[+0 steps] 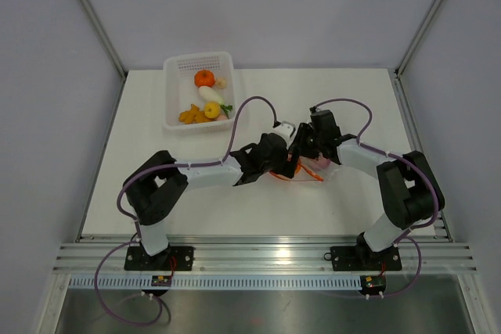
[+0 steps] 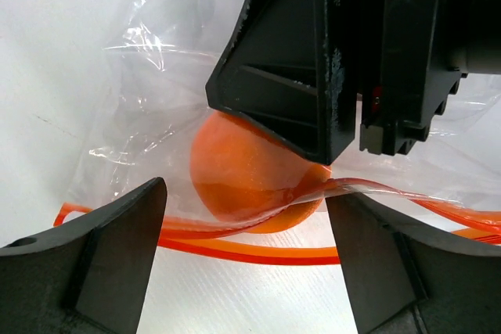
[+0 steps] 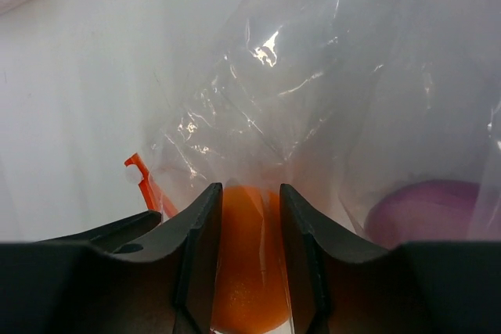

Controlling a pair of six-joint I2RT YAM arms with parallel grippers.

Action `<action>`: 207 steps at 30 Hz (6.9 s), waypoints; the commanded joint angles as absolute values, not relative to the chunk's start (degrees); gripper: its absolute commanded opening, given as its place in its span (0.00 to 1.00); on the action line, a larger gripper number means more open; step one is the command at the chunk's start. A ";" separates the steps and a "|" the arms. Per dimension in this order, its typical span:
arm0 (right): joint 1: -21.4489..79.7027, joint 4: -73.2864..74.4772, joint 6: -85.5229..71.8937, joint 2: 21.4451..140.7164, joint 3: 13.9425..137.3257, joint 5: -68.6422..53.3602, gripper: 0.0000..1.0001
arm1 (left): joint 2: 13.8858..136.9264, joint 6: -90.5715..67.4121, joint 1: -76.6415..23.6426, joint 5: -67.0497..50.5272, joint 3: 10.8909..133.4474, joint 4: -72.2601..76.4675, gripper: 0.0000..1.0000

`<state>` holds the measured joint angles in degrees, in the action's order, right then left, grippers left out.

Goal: Open the zip-top bag and remove the fake food
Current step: Pick up the fake fruit from the zipper food storage bag, then place the fake fruit in the bin.

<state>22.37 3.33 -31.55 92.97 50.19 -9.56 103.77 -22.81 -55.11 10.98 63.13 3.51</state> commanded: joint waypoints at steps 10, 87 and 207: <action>23.03 3.43 -32.70 93.16 50.80 -15.03 0.39 | 107.58 -21.80 -57.66 14.50 67.58 3.52 0.89; 22.85 4.13 -32.78 95.27 51.42 -16.00 0.22 | 96.06 -35.07 -63.10 27.77 58.53 0.79 0.94; 15.56 -2.73 -37.79 83.94 41.57 -9.41 0.27 | 95.46 -37.36 -13.88 11.78 74.45 -10.81 0.95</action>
